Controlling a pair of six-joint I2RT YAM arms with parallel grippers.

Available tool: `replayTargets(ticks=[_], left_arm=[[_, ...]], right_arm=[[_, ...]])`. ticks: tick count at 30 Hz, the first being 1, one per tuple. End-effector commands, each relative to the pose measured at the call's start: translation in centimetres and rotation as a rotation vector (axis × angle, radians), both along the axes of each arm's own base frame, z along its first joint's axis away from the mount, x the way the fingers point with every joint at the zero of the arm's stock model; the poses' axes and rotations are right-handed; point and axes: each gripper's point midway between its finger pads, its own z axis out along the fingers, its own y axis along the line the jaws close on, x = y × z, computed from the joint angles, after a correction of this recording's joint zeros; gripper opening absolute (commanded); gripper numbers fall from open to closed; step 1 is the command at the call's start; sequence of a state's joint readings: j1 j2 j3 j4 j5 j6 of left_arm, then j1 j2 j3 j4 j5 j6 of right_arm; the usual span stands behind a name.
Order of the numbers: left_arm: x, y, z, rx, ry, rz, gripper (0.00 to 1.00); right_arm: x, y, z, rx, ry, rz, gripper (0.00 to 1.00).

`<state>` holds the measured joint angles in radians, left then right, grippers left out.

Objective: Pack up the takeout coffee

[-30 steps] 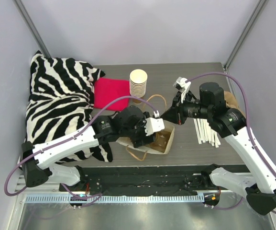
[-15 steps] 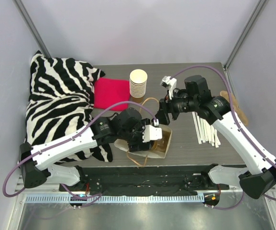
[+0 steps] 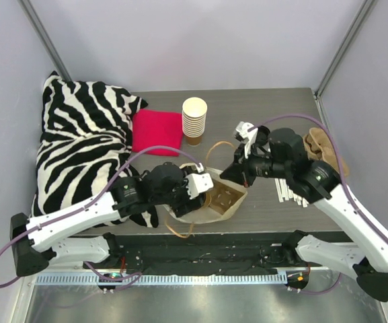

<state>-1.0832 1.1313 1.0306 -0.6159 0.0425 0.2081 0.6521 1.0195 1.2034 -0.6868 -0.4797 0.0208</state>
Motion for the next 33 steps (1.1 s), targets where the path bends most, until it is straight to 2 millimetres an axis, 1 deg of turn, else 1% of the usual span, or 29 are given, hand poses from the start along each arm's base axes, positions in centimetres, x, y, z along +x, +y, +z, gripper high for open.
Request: replayTargets(ticks=[1, 2, 4, 5, 7, 8, 10, 12, 13, 15, 16, 17, 18, 20, 22, 23, 24, 25, 26, 27, 28, 30, 31, 33], left_arm=[[2.6, 0.1, 3.3, -0.161, -0.111, 0.172, 0.00], [2.8, 0.2, 3.3, -0.168, -0.121, 0.179, 0.00], [2.8, 0.8, 2.7, -0.159, -0.140, 0.181, 0.00], [2.7, 0.7, 2.8, -0.170, -0.157, 0.177, 0.00], [2.8, 1.2, 2.7, -0.162, -0.205, 0.171, 0.00], [2.7, 1.0, 2.9, -0.167, -0.222, 0.159, 0.00], [2.9, 1.3, 3.0, -0.148, -0.263, 0.152, 0.00], [3.2, 1.4, 2.9, -0.132, -0.278, 0.154, 0.00], [3.3, 1.4, 3.3, -0.134, -0.285, 0.154, 0.00], [2.8, 1.4, 3.5, -0.134, -0.268, 0.129, 0.00], [2.4, 1.0, 4.6, -0.160, -0.265, 0.109, 0.00], [1.5, 0.9, 4.4, -0.148, -0.233, 0.066, 0.00], [1.2, 0.8, 4.6, -0.145, -0.226, 0.043, 0.00], [0.4, 0.9, 4.1, -0.113, -0.211, -0.014, 0.00], [0.2, 1.1, 3.5, -0.101, -0.214, -0.032, 0.00], [0.0, 1.4, 2.4, -0.083, -0.210, -0.040, 0.00], [0.0, 1.5, 2.0, -0.078, -0.210, -0.040, 0.00], [-0.1, 1.5, 1.6, -0.072, -0.212, -0.043, 0.00], [-0.1, 1.7, 1.2, -0.064, -0.214, -0.041, 0.00], [0.2, 1.9, 1.3, -0.058, -0.229, -0.022, 0.00], [0.4, 2.0, 1.4, -0.058, -0.239, -0.012, 0.00], [0.8, 2.3, 1.9, -0.057, -0.262, 0.007, 0.00], [1.0, 2.3, 1.9, -0.058, -0.272, 0.013, 0.00], [1.2, 2.5, 1.5, -0.050, -0.288, 0.022, 0.00]], right_arm=[[-0.4, -0.1, 4.3, 0.176, -0.082, -0.130, 0.01], [-0.6, 0.1, 3.8, 0.194, -0.062, -0.142, 0.01], [-1.2, 0.0, 3.6, 0.214, -0.058, -0.146, 0.01], [-1.2, 0.1, 2.5, 0.205, -0.040, -0.149, 0.01], [-1.1, -0.1, 1.7, 0.194, -0.037, -0.160, 0.01], [-1.2, -0.2, 1.2, 0.200, -0.045, -0.160, 0.01], [-1.0, 0.0, 0.5, 0.213, -0.033, -0.171, 0.01], [-0.9, 0.2, 0.5, 0.221, -0.030, -0.177, 0.01], [-0.8, 0.3, 0.5, 0.226, -0.039, -0.178, 0.01], [-0.6, 0.5, 0.6, 0.236, -0.040, -0.182, 0.01], [-0.6, 0.6, 0.8, 0.241, -0.040, -0.176, 0.01], [-0.5, 0.7, 1.1, 0.242, -0.041, -0.177, 0.01], [-0.4, 1.0, 1.0, 0.226, -0.041, -0.175, 0.01], [0.2, 0.8, 1.5, 0.196, -0.094, -0.187, 0.01], [0.0, 1.1, 2.3, 0.173, -0.149, -0.164, 0.01], [-0.1, 1.3, 2.5, 0.163, -0.163, -0.156, 0.01], [0.1, 1.5, 2.1, 0.135, -0.164, -0.151, 0.01], [0.1, 1.4, 2.4, 0.114, -0.169, -0.154, 0.01], [0.2, 1.4, 2.3, 0.091, -0.177, -0.151, 0.01], [0.0, 1.5, 2.2, 0.072, -0.193, -0.135, 0.01], [-0.6, 1.8, 2.0, 0.061, -0.215, -0.108, 0.01], [-1.0, 2.1, 2.0, 0.049, -0.270, -0.076, 0.01], [-1.6, 2.5, 1.9, 0.050, -0.279, -0.053, 0.01], [-1.0, 2.3, 1.8, 0.007, -0.347, -0.063, 0.01]])
